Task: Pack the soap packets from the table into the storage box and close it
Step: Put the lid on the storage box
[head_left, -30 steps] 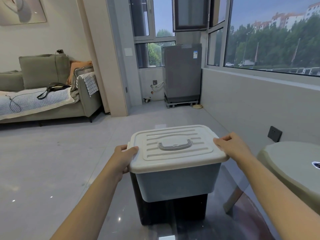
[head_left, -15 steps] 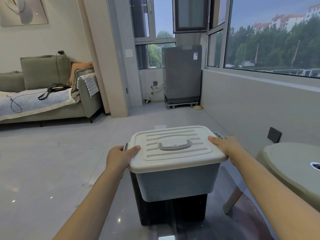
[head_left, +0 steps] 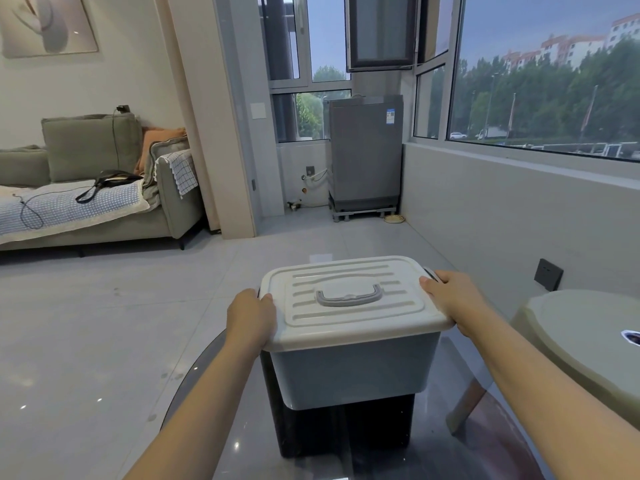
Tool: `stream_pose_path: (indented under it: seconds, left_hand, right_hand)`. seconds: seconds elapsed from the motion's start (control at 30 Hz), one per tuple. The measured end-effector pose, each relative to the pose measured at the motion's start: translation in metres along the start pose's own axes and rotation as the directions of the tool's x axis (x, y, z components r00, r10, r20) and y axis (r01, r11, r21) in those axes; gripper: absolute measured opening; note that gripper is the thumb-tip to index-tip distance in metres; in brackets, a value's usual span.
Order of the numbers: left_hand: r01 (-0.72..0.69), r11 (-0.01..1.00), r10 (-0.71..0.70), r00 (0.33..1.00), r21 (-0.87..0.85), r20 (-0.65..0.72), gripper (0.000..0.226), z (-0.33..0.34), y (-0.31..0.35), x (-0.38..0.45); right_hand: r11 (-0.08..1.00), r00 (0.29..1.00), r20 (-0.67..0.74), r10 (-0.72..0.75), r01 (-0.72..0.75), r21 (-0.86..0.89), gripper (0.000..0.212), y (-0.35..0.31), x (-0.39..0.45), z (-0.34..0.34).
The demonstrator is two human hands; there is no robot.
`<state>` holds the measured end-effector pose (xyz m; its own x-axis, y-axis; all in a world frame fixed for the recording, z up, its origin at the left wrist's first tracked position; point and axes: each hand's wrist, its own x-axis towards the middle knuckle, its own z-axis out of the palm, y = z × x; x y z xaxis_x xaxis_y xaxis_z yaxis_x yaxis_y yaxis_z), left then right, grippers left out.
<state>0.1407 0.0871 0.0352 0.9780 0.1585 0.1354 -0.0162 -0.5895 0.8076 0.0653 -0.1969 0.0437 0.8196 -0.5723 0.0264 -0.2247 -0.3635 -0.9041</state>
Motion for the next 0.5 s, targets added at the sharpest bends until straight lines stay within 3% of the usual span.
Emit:
stream_pose_path:
  seconds: [0.27,0.5]
  left_hand:
    - [-0.045,0.997,0.044,0.999,-0.068,-0.007,0.039,-0.005,-0.010,0.018]
    - [-0.018,0.997,0.017,1.000,-0.075,-0.002,0.033,-0.014,-0.015,0.028]
  right_hand:
    - [0.998,0.998,-0.022,-0.055,0.056,0.006,0.011,0.000,-0.005,0.013]
    - [0.999,0.999,0.035,-0.023,0.022,0.041,0.033,-0.010,-0.007,0.025]
